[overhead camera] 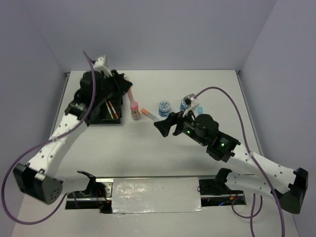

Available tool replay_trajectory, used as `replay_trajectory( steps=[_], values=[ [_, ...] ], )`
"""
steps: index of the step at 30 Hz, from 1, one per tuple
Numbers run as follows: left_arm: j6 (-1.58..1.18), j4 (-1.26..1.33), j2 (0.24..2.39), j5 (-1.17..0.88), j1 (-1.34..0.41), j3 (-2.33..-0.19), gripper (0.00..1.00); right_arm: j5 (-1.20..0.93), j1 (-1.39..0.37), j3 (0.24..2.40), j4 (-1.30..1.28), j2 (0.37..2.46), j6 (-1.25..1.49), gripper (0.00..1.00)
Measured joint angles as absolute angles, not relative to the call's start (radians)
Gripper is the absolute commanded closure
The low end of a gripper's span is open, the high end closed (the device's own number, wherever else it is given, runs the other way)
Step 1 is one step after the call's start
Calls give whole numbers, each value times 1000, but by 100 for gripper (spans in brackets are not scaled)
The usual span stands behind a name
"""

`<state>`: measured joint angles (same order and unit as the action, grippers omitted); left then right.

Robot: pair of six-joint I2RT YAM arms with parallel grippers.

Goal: Sort the stationery into containers
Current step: Pick up the pen from the center of the board, then place the pen in the storage box.

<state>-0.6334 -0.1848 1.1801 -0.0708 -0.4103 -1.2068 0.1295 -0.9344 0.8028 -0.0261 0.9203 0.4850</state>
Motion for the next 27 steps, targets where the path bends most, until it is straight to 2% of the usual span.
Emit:
replay_trajectory(
  steps=[5, 15, 27],
  values=[
    [-574, -197, 1467, -7, -139, -1439, 100, 112, -860, 735, -59, 771, 472, 0],
    [-458, -94, 1994, 48, -70, -1768, 100, 38, -855, 668, -138, 656, 412, 0],
    [-464, 29, 2133, 15, 37, -1774, 92, -5, -853, 613, -178, 603, 379, 0]
  ],
)
